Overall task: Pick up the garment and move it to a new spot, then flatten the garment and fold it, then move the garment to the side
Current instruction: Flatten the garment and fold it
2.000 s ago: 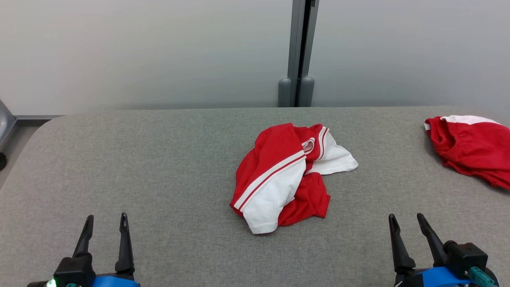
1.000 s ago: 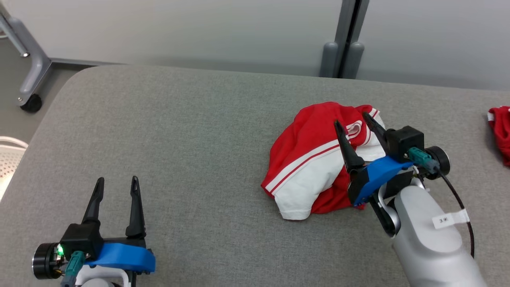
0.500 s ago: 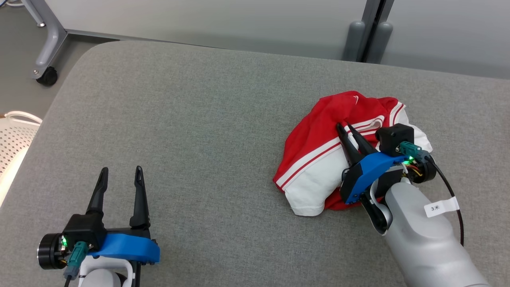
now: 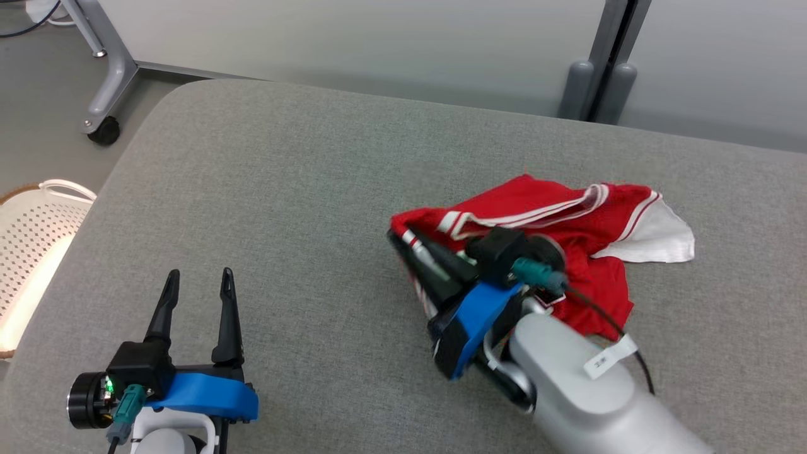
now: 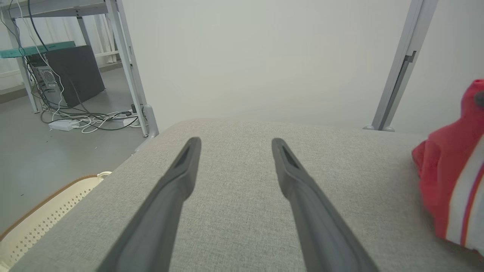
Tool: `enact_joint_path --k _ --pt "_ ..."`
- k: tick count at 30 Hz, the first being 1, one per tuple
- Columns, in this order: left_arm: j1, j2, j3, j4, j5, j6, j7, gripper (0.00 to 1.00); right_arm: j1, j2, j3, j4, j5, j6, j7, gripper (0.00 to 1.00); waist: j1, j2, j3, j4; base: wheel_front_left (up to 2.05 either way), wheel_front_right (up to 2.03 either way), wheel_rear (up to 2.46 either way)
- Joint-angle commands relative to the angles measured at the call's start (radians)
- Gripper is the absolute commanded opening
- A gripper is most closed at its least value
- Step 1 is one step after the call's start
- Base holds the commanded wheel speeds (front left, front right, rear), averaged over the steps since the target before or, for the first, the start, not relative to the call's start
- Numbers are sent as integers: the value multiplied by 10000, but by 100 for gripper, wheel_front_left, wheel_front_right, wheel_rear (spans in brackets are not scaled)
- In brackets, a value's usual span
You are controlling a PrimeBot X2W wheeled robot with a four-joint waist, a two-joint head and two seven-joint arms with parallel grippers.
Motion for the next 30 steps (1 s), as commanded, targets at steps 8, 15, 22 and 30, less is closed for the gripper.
enact_joint_path --k 8,15,22,30 --pt "66 -36 48 78 -25 -52 -45 100 750 -43 3212 -1008 1493 2 313 0 1 -1 -83 159 0 0 0" --pt "162 -50 132 127 -34 -15 -45 100 920 -41 4175 -1004 2393 2 275 100 1 -1 -236 -126 0 0 0" --pt "391 -48 259 134 20 23 -45 100 953 -37 3113 58 1933 2 5 100 1 -1 -569 -788 0 0 0" --pt "600 -33 501 -31 80 13 -45 100 1977 -1100 -567 -275 387 2 -34 100 1 -1 -793 -1363 0 0 0"
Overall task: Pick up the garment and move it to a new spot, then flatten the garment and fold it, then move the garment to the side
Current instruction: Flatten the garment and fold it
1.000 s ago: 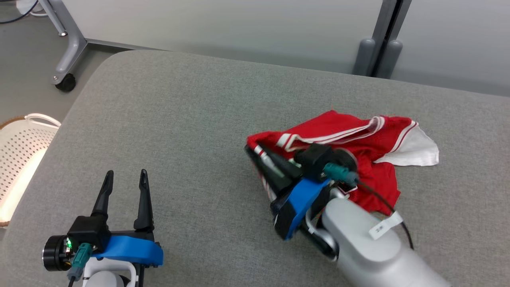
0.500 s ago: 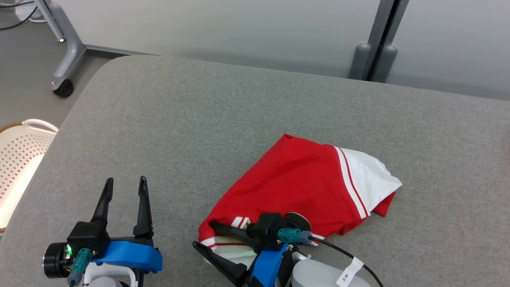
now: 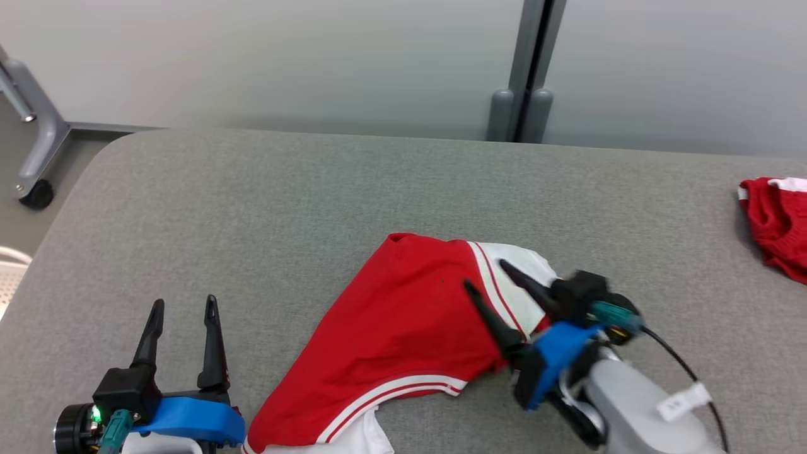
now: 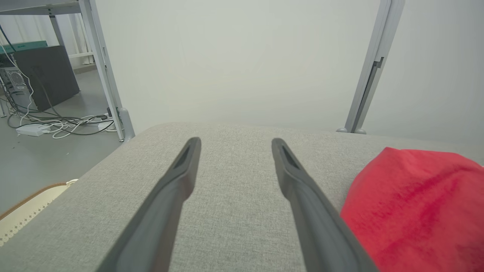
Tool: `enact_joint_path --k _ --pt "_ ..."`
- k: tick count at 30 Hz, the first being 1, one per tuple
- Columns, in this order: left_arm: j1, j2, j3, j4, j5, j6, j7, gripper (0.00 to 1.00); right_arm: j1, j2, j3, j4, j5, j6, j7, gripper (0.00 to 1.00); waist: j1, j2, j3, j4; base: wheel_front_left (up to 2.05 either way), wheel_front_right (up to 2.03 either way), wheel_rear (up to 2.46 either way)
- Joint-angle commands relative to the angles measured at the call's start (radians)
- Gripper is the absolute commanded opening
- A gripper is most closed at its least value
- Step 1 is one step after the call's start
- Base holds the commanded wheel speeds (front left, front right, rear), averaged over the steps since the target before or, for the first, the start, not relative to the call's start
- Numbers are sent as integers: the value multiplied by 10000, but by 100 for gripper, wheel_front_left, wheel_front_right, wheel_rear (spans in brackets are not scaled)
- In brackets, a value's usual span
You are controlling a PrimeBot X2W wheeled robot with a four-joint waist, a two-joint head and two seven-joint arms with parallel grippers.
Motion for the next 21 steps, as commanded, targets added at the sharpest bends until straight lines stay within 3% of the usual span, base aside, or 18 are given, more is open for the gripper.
enact_joint_path --k 1,5,9,21 --pt "61 10 112 -99 69 16 -45 100 758 -298 -862 -329 -478 3 -26 100 1 -1 -80 -176 0 0 0" --pt "145 24 178 -162 89 -14 -45 100 1903 -627 -2296 -972 -1130 2 -28 100 1 -1 -44 -307 0 0 0" --pt "139 22 246 -195 106 -37 -45 100 2886 -459 -3127 -1543 -1559 2 -21 100 1 -1 63 -413 0 0 0" --pt "-201 7 113 -210 161 -90 -45 100 3671 278 -3746 -2087 -1705 2 641 100 1 -1 415 -274 0 0 0"
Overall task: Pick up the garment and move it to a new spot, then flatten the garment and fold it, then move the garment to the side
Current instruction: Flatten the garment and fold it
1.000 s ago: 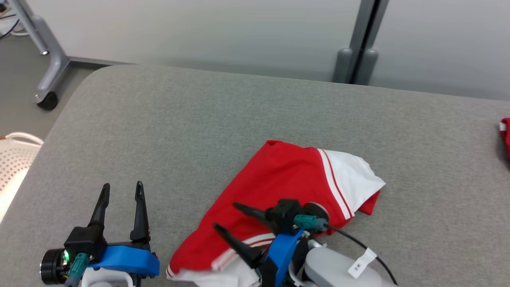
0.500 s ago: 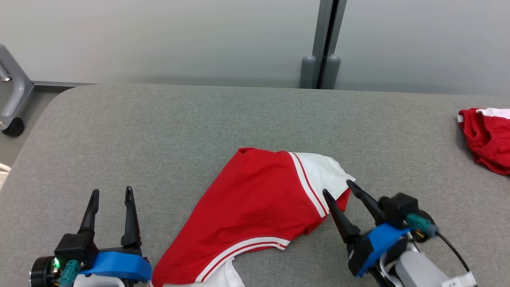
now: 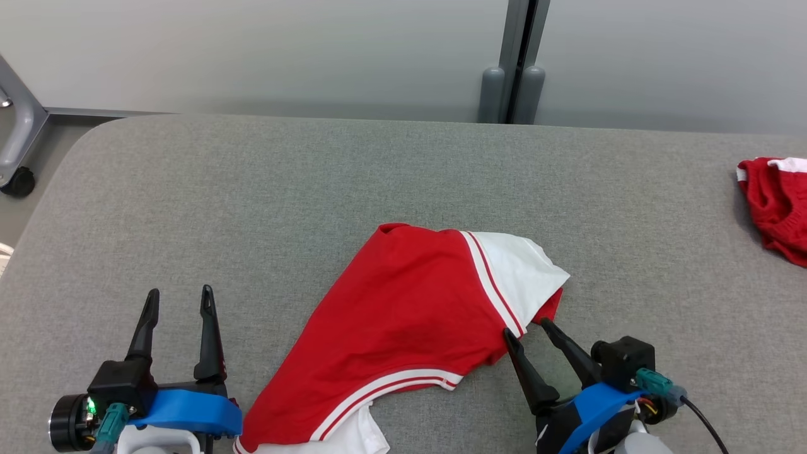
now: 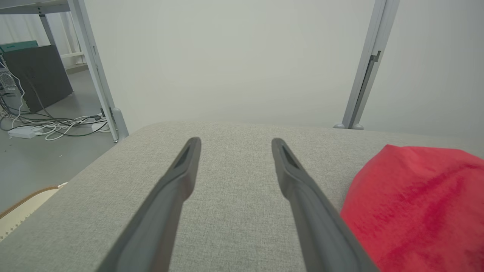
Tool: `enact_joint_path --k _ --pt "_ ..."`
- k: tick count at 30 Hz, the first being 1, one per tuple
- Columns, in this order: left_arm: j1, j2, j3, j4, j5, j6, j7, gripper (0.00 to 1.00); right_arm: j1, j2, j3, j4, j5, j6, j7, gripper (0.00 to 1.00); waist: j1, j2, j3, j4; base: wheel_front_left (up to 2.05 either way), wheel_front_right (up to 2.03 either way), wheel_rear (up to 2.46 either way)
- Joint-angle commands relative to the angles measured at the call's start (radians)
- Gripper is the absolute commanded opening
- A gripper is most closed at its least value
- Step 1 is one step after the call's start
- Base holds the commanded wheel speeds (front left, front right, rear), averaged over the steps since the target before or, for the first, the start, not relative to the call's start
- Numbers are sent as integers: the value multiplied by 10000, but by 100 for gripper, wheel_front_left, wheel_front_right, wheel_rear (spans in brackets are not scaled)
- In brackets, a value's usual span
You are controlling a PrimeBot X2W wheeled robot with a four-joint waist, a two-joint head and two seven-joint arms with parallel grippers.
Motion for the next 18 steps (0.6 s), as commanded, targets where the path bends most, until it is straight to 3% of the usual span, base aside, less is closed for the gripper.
enact_joint_path --k 1,12,13,15,18 --pt "-146 -2 -47 -7 73 -37 -45 100 233 57 -41 42 87 2 59 100 0 1 50 70 0 0 0" --pt "-219 -7 11 27 100 -63 -45 100 -185 403 1 560 546 2 10 100 0 1 232 201 0 0 0" --pt "-235 -8 -11 19 89 -62 -45 100 -256 429 73 573 586 2 -46 58 0 1 242 216 0 0 0" --pt "-294 -11 -34 24 84 -67 -45 100 -384 461 162 558 595 2 -178 0 0 1 266 238 0 0 0" --pt "-336 -12 -50 34 94 -76 -45 100 -557 482 107 456 384 2 -366 0 0 1 288 279 0 0 0"
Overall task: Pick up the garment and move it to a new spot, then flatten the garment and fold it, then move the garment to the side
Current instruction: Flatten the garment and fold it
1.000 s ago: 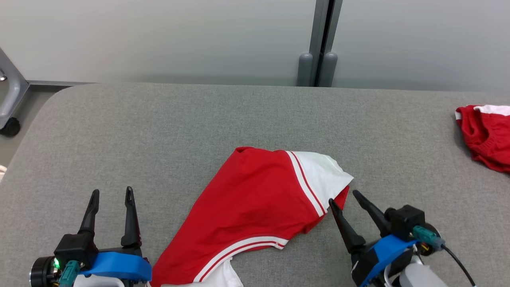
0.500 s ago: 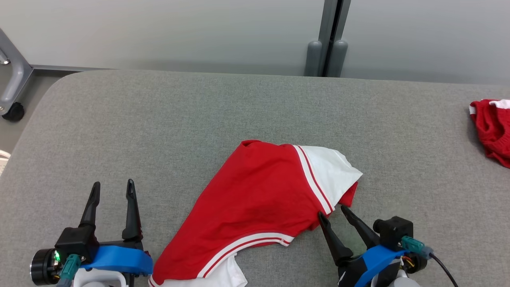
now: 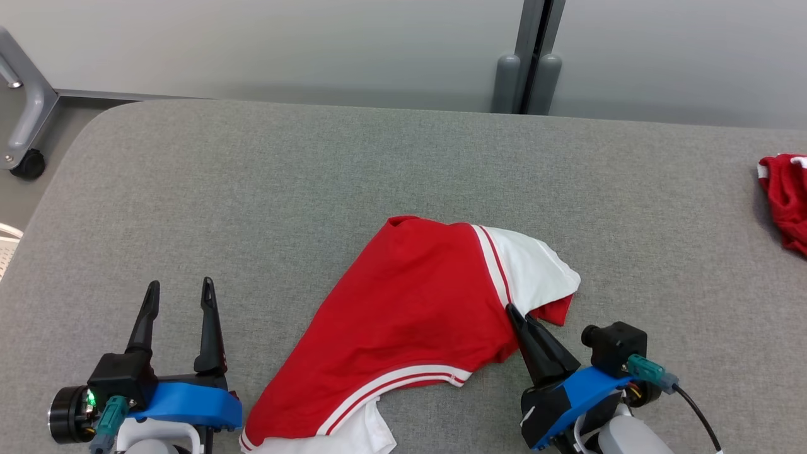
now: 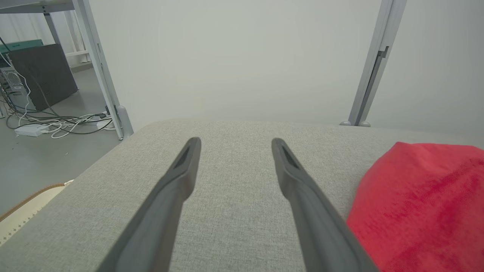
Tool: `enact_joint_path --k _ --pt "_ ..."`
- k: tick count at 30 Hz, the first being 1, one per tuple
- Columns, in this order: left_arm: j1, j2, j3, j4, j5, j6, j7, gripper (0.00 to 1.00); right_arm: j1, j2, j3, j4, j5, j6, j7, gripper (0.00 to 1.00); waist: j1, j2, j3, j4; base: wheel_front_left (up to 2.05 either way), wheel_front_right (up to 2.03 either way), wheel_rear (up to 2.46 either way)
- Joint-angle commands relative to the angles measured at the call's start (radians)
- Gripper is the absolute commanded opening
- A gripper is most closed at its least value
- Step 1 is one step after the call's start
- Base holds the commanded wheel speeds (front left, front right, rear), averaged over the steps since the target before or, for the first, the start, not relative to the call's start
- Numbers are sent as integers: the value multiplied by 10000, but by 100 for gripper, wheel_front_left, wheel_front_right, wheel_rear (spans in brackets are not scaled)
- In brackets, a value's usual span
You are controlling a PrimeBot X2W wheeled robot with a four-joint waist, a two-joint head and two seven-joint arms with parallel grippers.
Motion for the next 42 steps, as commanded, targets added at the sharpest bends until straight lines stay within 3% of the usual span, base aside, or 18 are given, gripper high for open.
enact_joint_path --k 1,8,14,24,29,30,31,32,37,42 --pt "-150 -9 -43 10 9 -26 -45 100 -158 25 -63 -132 -175 2 -115 0 0 1 10 31 0 0 0" --pt "-222 -13 -103 82 -76 -52 -45 100 -984 30 47 -925 -768 2 -249 0 0 1 62 267 0 0 0" --pt "-475 -25 -308 143 -174 -51 -45 100 -3010 65 402 -753 -1172 2 135 0 0 1 243 819 0 0 0" --pt "-1099 -25 -1343 294 -846 195 -45 100 -6898 154 1253 2154 -1385 2 291 0 0 1 905 1993 0 0 0" --pt "-1356 -32 -1758 369 -1068 286 -43 100 -8008 157 2187 3526 -759 2 80 0 0 1 1176 2390 0 0 0" --pt "-1407 -34 -1822 387 -1109 305 -45 100 -8142 151 2379 3780 -607 2 56 9 0 1 1228 2447 0 0 0" --pt "-1452 -26 -1883 394 -1149 330 -45 100 -8232 154 2609 4026 -460 3 46 38 0 1 1268 2487 0 0 0" --pt "-1479 -25 -1953 401 -1167 354 -45 100 -8280 162 2864 4278 -291 3 145 100 0 1 1296 2520 0 0 0" --pt "-1482 -27 -1970 398 -1182 454 -45 100 -8370 148 3626 4906 286 2 -13 100 0 1 1317 2322 0 0 0" --pt "-1222 -24 -1621 402 -919 427 -45 100 -8127 157 3647 5358 409 2 -288 100 0 1 1072 1702 0 0 0"
